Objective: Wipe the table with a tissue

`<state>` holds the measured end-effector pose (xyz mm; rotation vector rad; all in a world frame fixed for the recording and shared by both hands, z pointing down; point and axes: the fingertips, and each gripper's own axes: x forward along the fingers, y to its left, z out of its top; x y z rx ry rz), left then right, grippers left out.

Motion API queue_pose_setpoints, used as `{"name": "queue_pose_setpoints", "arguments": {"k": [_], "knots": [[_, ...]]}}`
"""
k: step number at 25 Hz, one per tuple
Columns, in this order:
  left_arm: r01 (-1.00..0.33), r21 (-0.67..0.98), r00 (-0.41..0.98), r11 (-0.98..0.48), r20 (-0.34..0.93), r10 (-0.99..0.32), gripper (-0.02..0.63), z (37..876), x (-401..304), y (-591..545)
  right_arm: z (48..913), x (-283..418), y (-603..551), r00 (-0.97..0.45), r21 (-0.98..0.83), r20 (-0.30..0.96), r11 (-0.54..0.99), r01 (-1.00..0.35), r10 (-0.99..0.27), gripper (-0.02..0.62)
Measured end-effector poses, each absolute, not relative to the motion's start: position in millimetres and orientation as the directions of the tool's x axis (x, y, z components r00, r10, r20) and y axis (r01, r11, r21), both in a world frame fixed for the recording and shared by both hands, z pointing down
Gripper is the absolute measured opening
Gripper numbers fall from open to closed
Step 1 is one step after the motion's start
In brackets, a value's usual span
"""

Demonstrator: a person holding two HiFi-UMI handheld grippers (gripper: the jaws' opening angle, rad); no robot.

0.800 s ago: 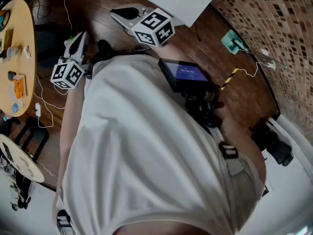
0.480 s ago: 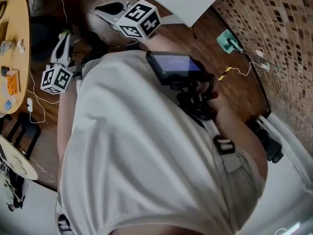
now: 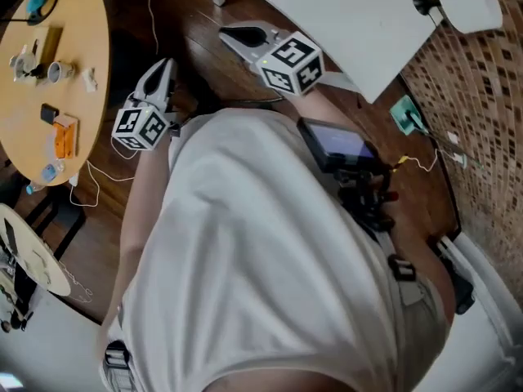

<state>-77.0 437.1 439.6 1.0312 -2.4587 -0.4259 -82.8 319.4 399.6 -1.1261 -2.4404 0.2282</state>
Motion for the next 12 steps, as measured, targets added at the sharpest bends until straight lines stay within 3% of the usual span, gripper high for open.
{"name": "queue_pose_setpoints", "arguments": {"k": [5,12], "knots": [[-0.611,0.477,-0.579,0.632,0.275,-0.767,0.005,453,-121,460,411,-119,341,-0.593,-0.321,0.377,0.701,0.636,0.711,0.009],[-0.604,0.426,-0.587,0.674,0.334,-0.737,0.006,469,-161,533,410,-169,415,-0.550,-0.307,0.379,0.662,0.684,0.744,0.009]]}}
